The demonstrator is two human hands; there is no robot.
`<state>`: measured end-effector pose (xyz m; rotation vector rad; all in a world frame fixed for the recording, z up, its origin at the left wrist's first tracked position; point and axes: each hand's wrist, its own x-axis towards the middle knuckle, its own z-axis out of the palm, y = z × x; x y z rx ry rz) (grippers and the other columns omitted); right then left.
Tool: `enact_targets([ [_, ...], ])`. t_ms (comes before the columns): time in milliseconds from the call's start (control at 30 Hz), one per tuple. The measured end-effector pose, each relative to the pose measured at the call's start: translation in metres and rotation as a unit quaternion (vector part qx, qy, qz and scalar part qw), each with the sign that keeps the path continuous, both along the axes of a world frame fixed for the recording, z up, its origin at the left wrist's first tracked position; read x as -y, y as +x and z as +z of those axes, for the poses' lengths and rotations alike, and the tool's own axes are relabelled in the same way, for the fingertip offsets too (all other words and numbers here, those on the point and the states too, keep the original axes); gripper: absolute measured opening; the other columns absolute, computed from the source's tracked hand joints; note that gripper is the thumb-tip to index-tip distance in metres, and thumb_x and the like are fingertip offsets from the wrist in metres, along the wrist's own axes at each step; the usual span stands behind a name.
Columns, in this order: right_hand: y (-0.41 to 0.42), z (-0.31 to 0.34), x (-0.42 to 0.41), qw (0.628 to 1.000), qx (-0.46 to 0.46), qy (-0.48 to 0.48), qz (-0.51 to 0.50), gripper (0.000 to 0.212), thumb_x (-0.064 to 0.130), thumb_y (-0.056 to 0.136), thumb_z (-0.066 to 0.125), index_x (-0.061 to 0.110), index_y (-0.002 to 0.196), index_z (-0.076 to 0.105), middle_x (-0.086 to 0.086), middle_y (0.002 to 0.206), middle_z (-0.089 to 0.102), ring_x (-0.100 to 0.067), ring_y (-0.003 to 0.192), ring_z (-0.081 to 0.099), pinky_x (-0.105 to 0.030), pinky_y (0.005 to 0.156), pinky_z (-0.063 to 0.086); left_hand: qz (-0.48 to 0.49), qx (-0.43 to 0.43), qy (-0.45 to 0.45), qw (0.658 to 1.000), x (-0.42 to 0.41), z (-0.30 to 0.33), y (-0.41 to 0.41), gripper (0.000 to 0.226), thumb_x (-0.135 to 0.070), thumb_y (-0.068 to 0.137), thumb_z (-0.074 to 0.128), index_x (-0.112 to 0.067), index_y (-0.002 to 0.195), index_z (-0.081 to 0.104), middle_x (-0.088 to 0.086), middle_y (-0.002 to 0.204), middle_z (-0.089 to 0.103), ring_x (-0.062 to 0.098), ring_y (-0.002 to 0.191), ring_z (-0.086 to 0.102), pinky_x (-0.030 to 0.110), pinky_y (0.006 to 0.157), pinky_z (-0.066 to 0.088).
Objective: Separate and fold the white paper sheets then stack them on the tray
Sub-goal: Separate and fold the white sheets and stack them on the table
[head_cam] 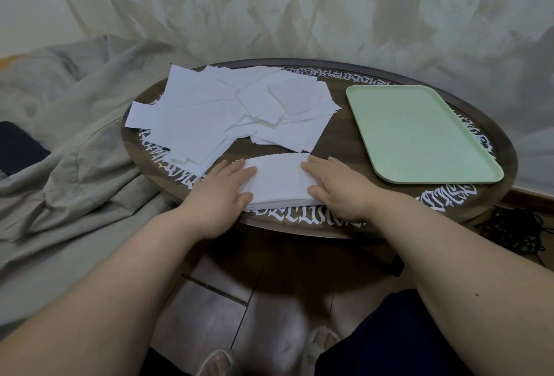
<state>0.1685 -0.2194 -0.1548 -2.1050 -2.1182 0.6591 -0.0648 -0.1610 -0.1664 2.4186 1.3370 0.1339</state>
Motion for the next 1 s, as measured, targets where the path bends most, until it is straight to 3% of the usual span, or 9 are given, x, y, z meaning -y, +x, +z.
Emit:
enact_targets([
  [167, -0.002, 0.013, 0.003, 0.998, -0.017, 0.053, 0.001, 0.052, 0.025, 0.102, 0.040, 0.016, 0.151, 0.026, -0.001, 0.161, 0.015, -0.016, 0.149, 0.004, -0.024, 0.116, 0.000, 0.015, 0.055, -0.006, 0.998, 0.004, 0.008, 0.000, 0.054, -0.024, 0.101, 0.048, -0.025, 0.152, 0.029, -0.002, 0.164, 0.016, 0.017, 0.152, 0.004, 0.033, 0.122, 0.008],
  [267, -0.008, 0.026, 0.003, 0.990, -0.069, 0.115, -0.045, 0.053, 0.027, 0.101, 0.045, 0.023, 0.150, 0.028, 0.002, 0.160, 0.020, -0.016, 0.148, 0.010, -0.026, 0.115, 0.011, 0.032, 0.111, 0.000, 0.993, 0.006, 0.018, 0.004, 0.053, -0.022, 0.101, 0.049, -0.024, 0.151, 0.033, -0.002, 0.163, 0.017, 0.015, 0.152, 0.006, 0.026, 0.119, 0.006],
  [367, -0.017, 0.036, -0.008, 0.983, -0.076, 0.159, -0.052, 0.051, 0.028, 0.098, 0.051, 0.023, 0.147, 0.036, 0.004, 0.153, 0.035, -0.016, 0.141, 0.029, -0.029, 0.112, 0.025, 0.045, 0.142, 0.027, 0.988, 0.001, 0.031, 0.010, 0.049, -0.018, 0.101, 0.050, -0.022, 0.148, 0.039, -0.003, 0.161, 0.023, 0.015, 0.151, 0.011, 0.018, 0.115, 0.004],
  [667, -0.043, 0.056, -0.074, 0.982, -0.056, 0.178, 0.008, 0.046, 0.027, 0.093, 0.059, 0.023, 0.138, 0.047, 0.005, 0.141, 0.050, -0.017, 0.128, 0.045, -0.026, 0.101, 0.033, 0.121, 0.093, 0.090, 0.984, -0.056, 0.047, -0.026, 0.053, -0.030, 0.089, 0.069, -0.022, 0.138, 0.052, -0.004, 0.149, 0.045, 0.014, 0.141, 0.034, 0.024, 0.113, 0.022],
  [833, -0.077, 0.045, -0.123, 0.986, -0.038, 0.146, 0.075, 0.050, 0.025, 0.088, 0.063, 0.021, 0.137, 0.050, 0.002, 0.136, 0.056, -0.017, 0.122, 0.051, -0.026, 0.096, 0.038, 0.122, -0.006, 0.036, 0.992, -0.087, 0.025, -0.053, 0.076, -0.045, 0.077, 0.077, -0.022, 0.143, 0.047, -0.003, 0.151, 0.042, 0.015, 0.141, 0.035, 0.026, 0.112, 0.025],
  [900, -0.090, 0.037, -0.139, 0.987, -0.029, 0.119, 0.102, 0.054, 0.026, 0.086, 0.065, 0.021, 0.138, 0.048, 0.002, 0.136, 0.055, -0.018, 0.122, 0.051, -0.030, 0.097, 0.041, 0.135, -0.013, 0.027, 0.990, -0.097, 0.013, -0.059, 0.070, -0.050, 0.077, 0.075, -0.024, 0.138, 0.052, -0.006, 0.144, 0.050, 0.015, 0.134, 0.043, 0.027, 0.105, 0.033],
  [1000, -0.104, 0.026, -0.156, 0.987, 0.014, 0.081, 0.139, 0.065, 0.033, 0.083, 0.069, 0.023, 0.141, 0.044, 0.002, 0.137, 0.052, -0.020, 0.125, 0.047, -0.032, 0.098, 0.040, 0.159, -0.005, 0.071, 0.985, -0.110, 0.005, -0.062, 0.032, -0.037, 0.089, 0.064, -0.021, 0.116, 0.066, -0.002, 0.124, 0.061, 0.020, 0.116, 0.056, 0.030, 0.089, 0.041],
])
